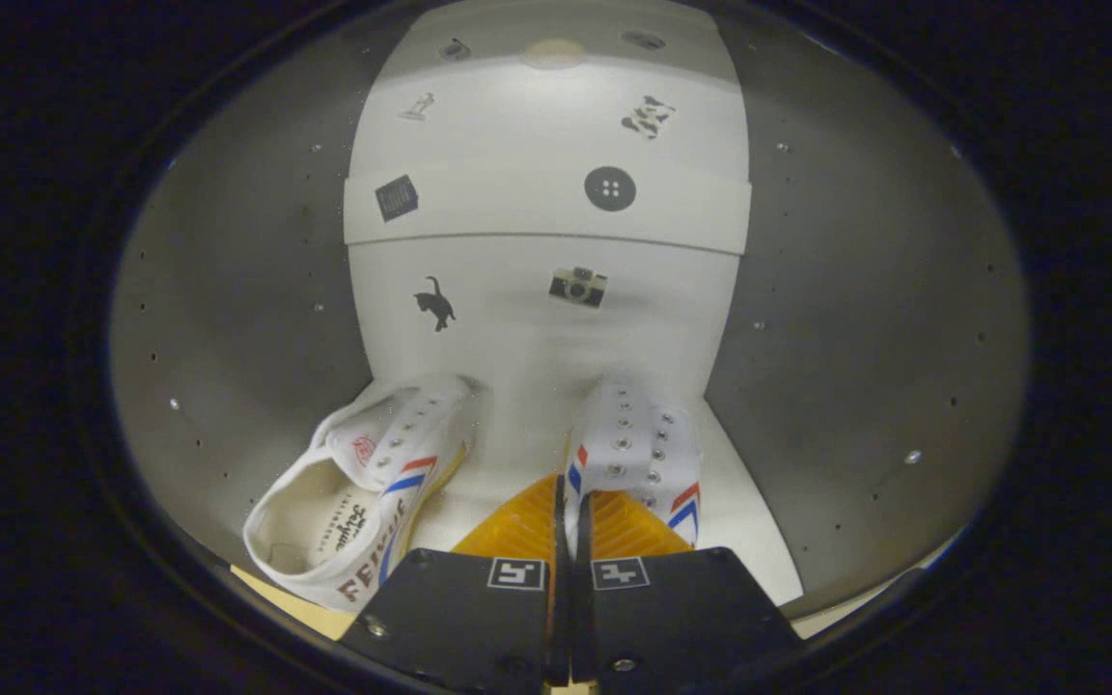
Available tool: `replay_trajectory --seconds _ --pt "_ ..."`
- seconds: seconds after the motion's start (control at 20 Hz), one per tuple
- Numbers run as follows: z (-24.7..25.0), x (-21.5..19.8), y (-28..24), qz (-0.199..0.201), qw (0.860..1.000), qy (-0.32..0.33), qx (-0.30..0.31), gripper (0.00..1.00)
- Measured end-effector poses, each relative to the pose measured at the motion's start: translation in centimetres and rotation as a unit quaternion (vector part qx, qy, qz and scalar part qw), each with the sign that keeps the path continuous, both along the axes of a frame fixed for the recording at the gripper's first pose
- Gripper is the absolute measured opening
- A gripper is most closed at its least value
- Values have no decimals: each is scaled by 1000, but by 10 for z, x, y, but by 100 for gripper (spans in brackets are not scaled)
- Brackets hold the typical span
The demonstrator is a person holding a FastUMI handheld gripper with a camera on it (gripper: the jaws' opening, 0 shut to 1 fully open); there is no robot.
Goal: Open the shoe cabinet door, grab the shoes and put them into the shoe cabinet, then close the shoe cabinet door.
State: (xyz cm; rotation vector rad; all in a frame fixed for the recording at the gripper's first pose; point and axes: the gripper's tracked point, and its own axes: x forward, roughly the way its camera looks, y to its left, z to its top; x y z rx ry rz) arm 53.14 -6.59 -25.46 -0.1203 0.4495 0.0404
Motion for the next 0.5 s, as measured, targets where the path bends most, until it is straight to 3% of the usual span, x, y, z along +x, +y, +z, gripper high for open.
replay_trajectory --seconds 0.35,0.5 --pt "2 2 0 9 1000 -20 -19 14" --pt "4 -3 -1 3 999 -29 -45 29"
